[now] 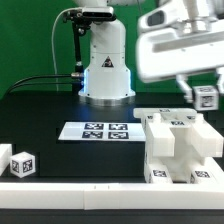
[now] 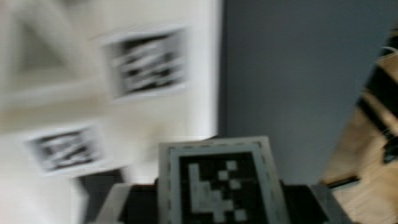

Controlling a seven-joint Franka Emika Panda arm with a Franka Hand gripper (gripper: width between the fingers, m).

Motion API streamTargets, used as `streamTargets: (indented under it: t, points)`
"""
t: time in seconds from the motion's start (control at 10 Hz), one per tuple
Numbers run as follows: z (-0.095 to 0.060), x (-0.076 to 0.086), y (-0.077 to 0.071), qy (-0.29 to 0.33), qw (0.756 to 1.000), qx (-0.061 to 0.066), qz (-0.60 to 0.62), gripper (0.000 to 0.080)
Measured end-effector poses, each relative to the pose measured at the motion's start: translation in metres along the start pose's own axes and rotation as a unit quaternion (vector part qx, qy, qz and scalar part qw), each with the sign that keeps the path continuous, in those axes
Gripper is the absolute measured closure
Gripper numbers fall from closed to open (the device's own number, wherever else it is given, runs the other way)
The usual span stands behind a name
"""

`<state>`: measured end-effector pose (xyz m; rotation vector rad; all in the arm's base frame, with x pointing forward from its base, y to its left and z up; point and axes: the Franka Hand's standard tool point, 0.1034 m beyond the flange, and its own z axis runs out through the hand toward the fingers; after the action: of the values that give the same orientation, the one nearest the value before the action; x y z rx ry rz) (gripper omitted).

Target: Assemble chair

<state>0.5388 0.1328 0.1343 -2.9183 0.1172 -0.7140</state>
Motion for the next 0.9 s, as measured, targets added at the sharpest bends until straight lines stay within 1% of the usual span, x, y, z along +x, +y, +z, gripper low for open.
streamTargets:
  t: [0.1,0.2,0.3,0.4,0.5,0.6,0.7,0.8,0.9]
  points:
    - [0.0,0.001,0.004,0.0,1.0,-0.002,0.006,0.0515]
    - [0.001,0.0,0.002,-0.001,1.0,-0.002,0.005,0.0515]
    - [0.001,0.0,0.004,0.0,1.0,-0.003,0.007,0.0515]
    - [0.0,0.003,0.009,0.012,1.0,-0.009,-0.007,0.0515]
    - [0.0,0.006,0.018,0.032,0.999,-0.021,-0.021,0.0515]
    - [0.003,0.005,0.021,0.044,0.998,-0.028,-0.028,0.0515]
    - [0.008,0.003,0.024,0.042,0.998,-0.03,-0.032,0.0515]
    - [0.008,0.004,0.024,0.042,0.998,-0.03,-0.032,0.0515]
    - [0.009,0.004,0.02,0.042,0.998,-0.027,-0.028,0.0515]
